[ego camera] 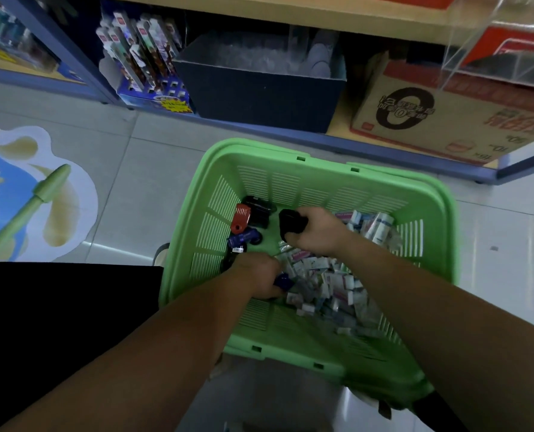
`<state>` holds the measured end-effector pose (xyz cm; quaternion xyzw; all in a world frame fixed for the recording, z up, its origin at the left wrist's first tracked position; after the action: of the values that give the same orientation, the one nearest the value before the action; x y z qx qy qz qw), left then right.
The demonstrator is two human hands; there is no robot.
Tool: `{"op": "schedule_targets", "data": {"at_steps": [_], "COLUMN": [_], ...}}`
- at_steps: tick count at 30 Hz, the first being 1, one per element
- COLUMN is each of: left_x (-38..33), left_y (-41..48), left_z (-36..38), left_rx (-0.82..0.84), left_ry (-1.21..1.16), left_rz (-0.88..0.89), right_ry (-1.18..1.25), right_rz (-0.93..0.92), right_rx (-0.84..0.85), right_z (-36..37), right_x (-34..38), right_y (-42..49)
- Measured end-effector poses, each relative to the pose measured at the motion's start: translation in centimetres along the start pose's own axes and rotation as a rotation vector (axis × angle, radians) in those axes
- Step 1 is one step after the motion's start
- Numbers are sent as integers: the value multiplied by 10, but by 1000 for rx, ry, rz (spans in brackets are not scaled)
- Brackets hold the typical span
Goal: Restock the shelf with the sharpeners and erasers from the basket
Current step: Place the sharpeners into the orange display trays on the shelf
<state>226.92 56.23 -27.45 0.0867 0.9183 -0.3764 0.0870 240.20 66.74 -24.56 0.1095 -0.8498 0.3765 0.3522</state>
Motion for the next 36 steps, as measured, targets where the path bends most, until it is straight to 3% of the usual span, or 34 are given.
{"op": "schedule_targets", "data": {"at_steps": [6,11,16,22,30,36], "left_x": [12,20,19,18,21,37], "left_y": [-13,-28,-58,-114,-174,-185], "left_z": [-19,-58,-109,-182,-289,-343], "left_rx": [-107,-182,-215,-277,-471,-627], "left_ry": [-176,-681,-981,-1067,-1037,-1056], "left_rz": [-61,-239,-193,-91,22,46], "right_ry": [128,184,178,150,376,550], "right_rz": [27,60,41,2,-119,-233], "right_rx": [-45,-56,-105,-125,-206,-360], "right_z": [-16,-30,-64,-116,-174,-195], "right_x": [11,36,84,154,237,275], "right_y": [-25,-39,-53,-87,-117,-115]}}
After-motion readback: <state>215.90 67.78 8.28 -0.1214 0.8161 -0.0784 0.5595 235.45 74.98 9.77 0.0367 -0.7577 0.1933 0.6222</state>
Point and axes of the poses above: each hand's wrist, its own y-axis towards the middle knuckle, its own z-axis out of the palm, x = y × z, the point moved 2 cm from there along y, towards the middle knuckle, and after that the axes turned 7 degrees about -x, right-handed, at the moved point
